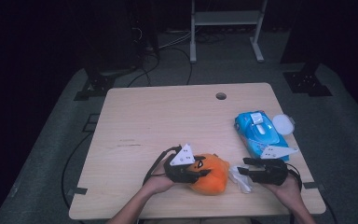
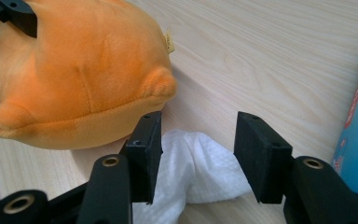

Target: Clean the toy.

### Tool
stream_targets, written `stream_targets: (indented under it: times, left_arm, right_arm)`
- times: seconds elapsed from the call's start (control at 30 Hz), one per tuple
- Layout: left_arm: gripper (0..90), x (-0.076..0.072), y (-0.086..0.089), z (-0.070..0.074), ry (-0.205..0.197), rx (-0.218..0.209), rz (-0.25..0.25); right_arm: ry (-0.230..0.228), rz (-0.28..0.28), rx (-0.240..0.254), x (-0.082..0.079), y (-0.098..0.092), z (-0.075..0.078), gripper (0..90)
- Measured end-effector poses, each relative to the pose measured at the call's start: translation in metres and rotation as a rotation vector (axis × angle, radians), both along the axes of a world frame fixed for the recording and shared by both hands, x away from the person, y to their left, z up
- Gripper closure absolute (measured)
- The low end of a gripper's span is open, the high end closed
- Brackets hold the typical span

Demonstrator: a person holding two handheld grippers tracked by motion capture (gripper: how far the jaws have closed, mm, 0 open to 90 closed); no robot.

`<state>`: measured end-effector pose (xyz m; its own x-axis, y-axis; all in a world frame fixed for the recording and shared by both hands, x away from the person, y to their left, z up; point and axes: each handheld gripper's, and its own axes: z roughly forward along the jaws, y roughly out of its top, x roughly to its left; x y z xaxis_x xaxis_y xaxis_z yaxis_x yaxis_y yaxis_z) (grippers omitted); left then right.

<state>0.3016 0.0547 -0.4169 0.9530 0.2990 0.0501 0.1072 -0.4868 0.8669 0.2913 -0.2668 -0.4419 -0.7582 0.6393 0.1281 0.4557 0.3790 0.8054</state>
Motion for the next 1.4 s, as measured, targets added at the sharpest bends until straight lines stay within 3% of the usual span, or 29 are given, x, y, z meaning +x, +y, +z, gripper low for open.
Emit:
stream_targets:
  times: [0.47,0.6,0.8,0.9,1.0,1.1,1.17,1.4]
  left_arm:
    - [53.7,0.012,0.007,0.005,0.017,-0.040,0.045]
    - [53.7,0.025,0.008,0.010,-0.004,-0.052,0.096]
    - [53.6,0.046,0.011,0.016,-0.057,-0.021,0.166]
    - [53.5,0.058,0.018,0.015,-0.071,-0.021,0.229]
    - [53.1,0.066,0.027,0.009,-0.067,-0.030,0.283]
    - [51.9,0.072,0.035,-0.002,-0.031,-0.005,0.308]
    - [50.0,0.072,0.042,-0.006,0.000,-0.048,0.321]
    - [36.2,0.067,0.043,-0.005,0.011,-0.041,0.321]
  right_arm:
    - [-0.028,0.002,0.002,0.001,0.008,0.005,49.8]
    - [-0.032,0.000,0.016,0.003,0.008,0.007,49.9]
    - [-0.043,-0.001,0.023,0.005,0.012,0.010,49.8]
    - [-0.040,0.001,0.015,0.006,0.012,0.009,49.5]
    - [-0.040,0.004,0.008,0.005,0.013,0.008,49.0]
    - [-0.040,0.000,0.007,0.006,0.013,0.008,48.0]
    - [-0.036,0.000,0.004,0.007,0.014,0.007,47.1]
    - [-0.031,0.012,0.014,0.012,0.019,0.006,40.7]
